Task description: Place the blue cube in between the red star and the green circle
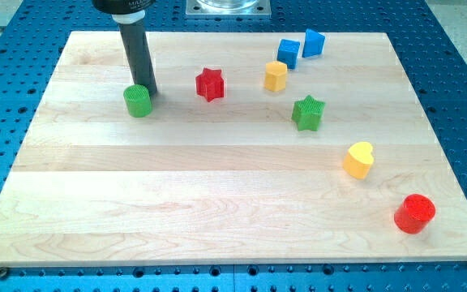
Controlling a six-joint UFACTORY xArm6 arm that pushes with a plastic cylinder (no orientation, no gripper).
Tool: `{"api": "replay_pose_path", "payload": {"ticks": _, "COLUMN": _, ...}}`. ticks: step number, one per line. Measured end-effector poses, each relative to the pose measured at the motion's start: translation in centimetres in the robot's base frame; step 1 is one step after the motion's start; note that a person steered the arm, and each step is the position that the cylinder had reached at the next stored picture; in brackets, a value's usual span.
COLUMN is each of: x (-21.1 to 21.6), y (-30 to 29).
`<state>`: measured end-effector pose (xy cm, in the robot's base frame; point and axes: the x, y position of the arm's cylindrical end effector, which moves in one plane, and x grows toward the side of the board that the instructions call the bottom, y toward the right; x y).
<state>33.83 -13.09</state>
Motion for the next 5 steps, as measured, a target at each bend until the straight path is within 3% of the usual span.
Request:
{"api": "replay_pose_path", "payload": {"ticks": 1, "x": -7.2, "y": 4.7}}
{"api": "replay_pose_path", "payload": {"ticks": 2, "x": -11.4, "y": 13.7}}
{"api": "replay_pose_path", "payload": {"ticks": 3, "x": -14.4, "y": 18.7}}
{"api": "replay_pose_path", "payload": {"ticks": 4, "x": -14.6, "y": 24.5}}
{"api": "replay_pose_path", "payload": {"ticks": 5, "x": -14.7, "y": 34.2}}
